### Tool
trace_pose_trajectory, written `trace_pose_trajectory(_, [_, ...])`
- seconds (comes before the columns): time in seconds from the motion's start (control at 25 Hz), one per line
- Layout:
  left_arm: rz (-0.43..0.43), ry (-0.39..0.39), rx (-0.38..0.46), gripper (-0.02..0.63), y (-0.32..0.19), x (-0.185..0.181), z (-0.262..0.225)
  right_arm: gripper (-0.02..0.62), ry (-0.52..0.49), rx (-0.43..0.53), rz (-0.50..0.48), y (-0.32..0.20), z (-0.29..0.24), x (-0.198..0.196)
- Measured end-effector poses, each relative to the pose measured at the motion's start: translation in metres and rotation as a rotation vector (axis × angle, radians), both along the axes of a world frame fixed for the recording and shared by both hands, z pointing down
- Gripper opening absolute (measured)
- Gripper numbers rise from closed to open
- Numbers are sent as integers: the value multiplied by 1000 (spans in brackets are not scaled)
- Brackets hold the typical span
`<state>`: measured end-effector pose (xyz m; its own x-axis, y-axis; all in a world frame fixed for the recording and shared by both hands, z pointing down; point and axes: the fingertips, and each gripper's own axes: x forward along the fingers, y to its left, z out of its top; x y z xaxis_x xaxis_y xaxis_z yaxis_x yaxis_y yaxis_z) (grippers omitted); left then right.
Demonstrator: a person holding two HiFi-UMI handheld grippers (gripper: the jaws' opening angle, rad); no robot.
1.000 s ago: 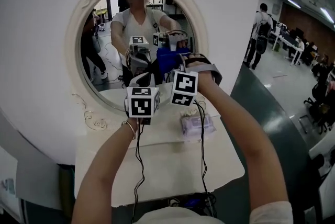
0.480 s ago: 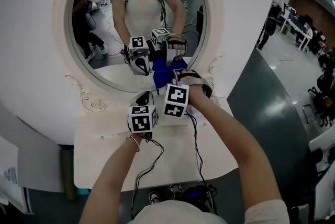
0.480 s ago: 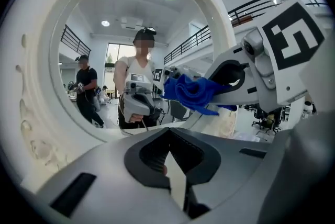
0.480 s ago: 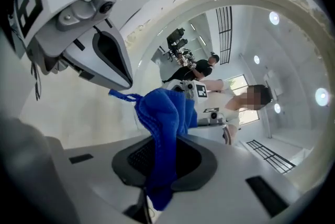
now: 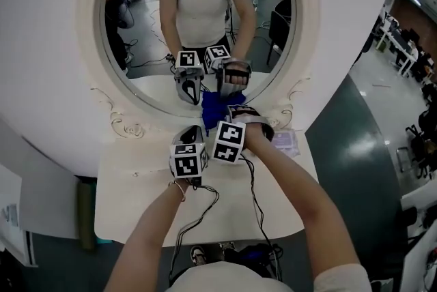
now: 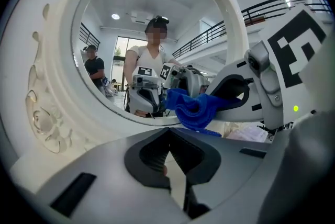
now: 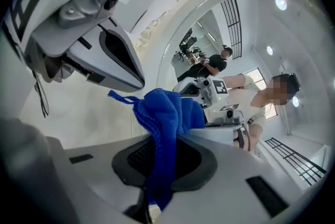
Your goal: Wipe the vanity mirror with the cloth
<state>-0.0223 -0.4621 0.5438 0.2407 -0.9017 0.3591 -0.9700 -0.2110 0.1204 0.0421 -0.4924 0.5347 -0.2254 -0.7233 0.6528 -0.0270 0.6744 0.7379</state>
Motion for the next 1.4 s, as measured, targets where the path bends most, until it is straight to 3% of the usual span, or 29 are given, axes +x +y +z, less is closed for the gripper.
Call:
trace_pose_trajectory(0.44, [5, 24, 5, 5, 5, -1, -3, 63, 14, 2, 5, -1, 5, 1])
trace_pose_trajectory(0.6, [5, 51, 16, 6, 13, -15, 2, 63, -36, -11, 29, 2, 12, -7])
trace_pose_trajectory(0.8, [-17, 80, 79, 6, 18, -32, -21, 63, -246, -6, 62, 8, -13, -13])
trace_pose_trajectory(1.0, [-45, 195, 141, 5, 32, -54, -54, 63, -494, 18, 75, 32, -56, -22])
trace_pose_trajectory(1.16, [-22, 235, 207, 5, 55, -67, -82, 63, -701, 45, 83, 62, -92, -25])
trace_pose_trajectory(1.4, [0, 145, 322, 6, 106, -75, -131, 63, -1006, 77, 180, 106, -121, -4])
